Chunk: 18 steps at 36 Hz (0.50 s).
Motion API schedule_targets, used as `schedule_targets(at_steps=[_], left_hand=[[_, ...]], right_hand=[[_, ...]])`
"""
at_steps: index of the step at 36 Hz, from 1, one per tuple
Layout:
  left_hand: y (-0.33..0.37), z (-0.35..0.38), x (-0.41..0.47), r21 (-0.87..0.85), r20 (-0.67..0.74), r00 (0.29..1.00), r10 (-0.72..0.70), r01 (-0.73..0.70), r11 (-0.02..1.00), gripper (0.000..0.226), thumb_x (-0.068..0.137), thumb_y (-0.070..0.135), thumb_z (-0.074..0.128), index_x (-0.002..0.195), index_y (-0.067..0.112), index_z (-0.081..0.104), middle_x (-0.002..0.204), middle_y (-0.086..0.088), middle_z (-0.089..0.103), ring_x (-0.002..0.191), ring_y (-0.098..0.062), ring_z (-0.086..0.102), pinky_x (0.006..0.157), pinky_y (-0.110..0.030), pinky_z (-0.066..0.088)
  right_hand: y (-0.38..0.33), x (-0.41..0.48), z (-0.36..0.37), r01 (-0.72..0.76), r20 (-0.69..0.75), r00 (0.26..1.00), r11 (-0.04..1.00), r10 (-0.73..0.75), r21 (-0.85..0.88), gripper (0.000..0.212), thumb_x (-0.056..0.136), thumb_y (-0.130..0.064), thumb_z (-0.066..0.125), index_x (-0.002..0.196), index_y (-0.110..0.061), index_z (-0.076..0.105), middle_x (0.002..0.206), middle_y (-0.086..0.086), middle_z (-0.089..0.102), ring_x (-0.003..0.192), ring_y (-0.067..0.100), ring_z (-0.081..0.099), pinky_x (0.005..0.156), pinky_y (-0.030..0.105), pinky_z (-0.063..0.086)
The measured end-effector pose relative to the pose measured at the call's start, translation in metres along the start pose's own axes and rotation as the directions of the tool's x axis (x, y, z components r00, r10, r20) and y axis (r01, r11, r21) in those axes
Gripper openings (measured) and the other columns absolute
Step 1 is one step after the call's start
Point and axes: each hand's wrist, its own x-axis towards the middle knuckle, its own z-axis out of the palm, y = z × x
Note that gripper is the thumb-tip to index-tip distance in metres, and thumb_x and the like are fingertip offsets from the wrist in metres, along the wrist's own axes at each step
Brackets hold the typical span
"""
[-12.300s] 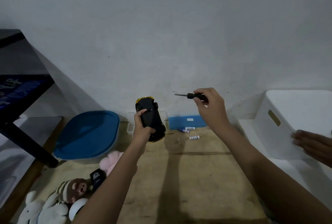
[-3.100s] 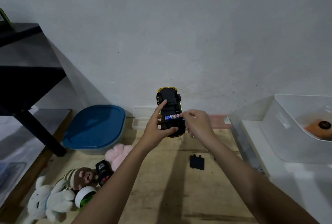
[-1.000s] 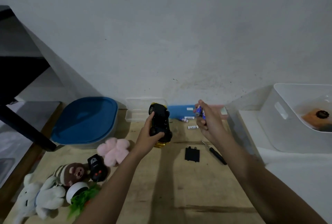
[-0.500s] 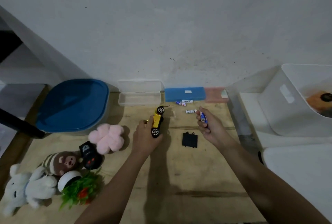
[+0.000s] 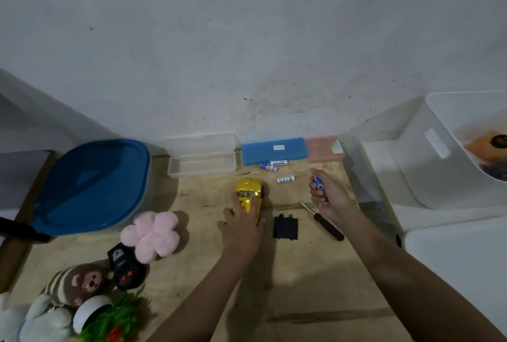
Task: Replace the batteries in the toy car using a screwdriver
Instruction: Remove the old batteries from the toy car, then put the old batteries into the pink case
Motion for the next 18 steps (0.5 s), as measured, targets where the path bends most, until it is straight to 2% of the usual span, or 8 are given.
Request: schedule_targets(at_steps=[2,6,7,9,11,12,14,18], left_hand=[[0.002,0.005,0.001,0.068,0.010,0.999,-0.052,0.051,0.996,0.060,0.097,0.047,0.033,0.148,0.033,0.004,0.156,-0.018,0.003,0.125,-0.039,0.035,0.093,-0.047,0.038],[0.002,0.009,0.006,0.162,0.102,0.989,-0.106,0.088,0.983,0.065,0.073,0.046,0.070,0.133,0.033,0.048,0.140,-0.023,0.043,0.090,-0.038,0.058,0.066,-0.042,0.047],[0.002,0.007,0.006,0.173,0.112,0.988,-0.106,0.086,0.981,0.066,0.072,0.045,0.070,0.134,0.033,0.048,0.140,-0.024,0.043,0.092,-0.039,0.058,0.066,-0.043,0.048],[0.004,0.012,0.009,0.144,0.078,0.993,-0.094,0.082,0.986,0.070,0.089,0.046,0.051,0.148,0.034,0.015,0.153,-0.025,0.015,0.125,-0.047,0.038,0.089,-0.053,0.042],[0.007,0.011,0.013,0.062,0.038,0.997,-0.073,0.070,0.996,0.073,0.096,0.044,0.036,0.147,0.031,-0.013,0.155,-0.021,-0.014,0.141,-0.046,-0.004,0.109,-0.059,0.019],[0.009,0.008,0.015,-0.001,0.001,0.999,-0.047,0.047,0.999,0.074,0.096,0.042,0.037,0.147,0.030,-0.015,0.154,-0.020,-0.021,0.141,-0.043,-0.017,0.112,-0.058,0.009],[0.016,0.000,0.022,-0.145,-0.096,0.995,0.032,-0.046,0.988,0.075,0.094,0.037,0.044,0.150,0.024,-0.005,0.154,-0.017,-0.021,0.139,-0.035,-0.026,0.114,-0.051,-0.002],[0.041,-0.013,0.053,-0.316,-0.162,0.968,0.193,-0.236,0.919,0.066,0.094,0.018,0.049,0.149,0.014,0.013,0.158,-0.008,-0.002,0.146,-0.023,-0.003,0.119,-0.033,0.014]], right_hand=[[-0.004,0.007,-0.005,0.010,-0.045,0.999,1.000,-0.010,-0.011,0.021,0.090,-0.022,0.056,0.071,-0.013,0.051,0.052,-0.003,0.047,0.034,0.002,0.036,0.031,0.012,0.029],[-0.011,0.027,-0.019,-0.017,-0.105,0.994,0.999,0.021,0.043,0.024,0.091,-0.021,0.054,0.069,-0.013,0.050,0.046,-0.005,0.050,0.033,0.002,0.042,0.033,0.012,0.036],[-0.013,0.032,-0.021,-0.024,-0.120,0.992,0.998,0.032,0.064,0.024,0.091,-0.020,0.054,0.069,-0.013,0.049,0.045,-0.005,0.050,0.034,0.003,0.043,0.033,0.012,0.038],[-0.014,0.044,-0.025,-0.009,-0.156,0.987,0.992,0.029,0.125,0.024,0.091,-0.017,0.054,0.068,-0.013,0.049,0.044,-0.004,0.050,0.038,0.004,0.048,0.038,0.013,0.044],[-0.015,0.054,-0.030,0.032,-0.177,0.984,0.982,0.002,0.186,0.023,0.092,-0.013,0.052,0.069,-0.010,0.049,0.048,-0.001,0.049,0.046,0.006,0.054,0.046,0.015,0.051],[-0.015,0.060,-0.033,0.050,-0.164,0.986,0.978,-0.017,0.201,0.023,0.092,-0.011,0.051,0.070,-0.009,0.050,0.053,0.001,0.050,0.050,0.007,0.056,0.048,0.015,0.052],[-0.016,0.069,-0.039,0.075,-0.106,0.993,0.976,-0.055,0.204,0.021,0.092,-0.011,0.051,0.071,-0.008,0.052,0.063,0.005,0.052,0.051,0.009,0.058,0.047,0.017,0.051],[-0.019,0.081,-0.049,0.066,-0.154,0.987,0.987,-0.042,0.148,0.015,0.089,-0.012,0.054,0.075,-0.013,0.058,0.063,-0.002,0.054,0.040,0.003,0.050,0.035,0.015,0.039]])
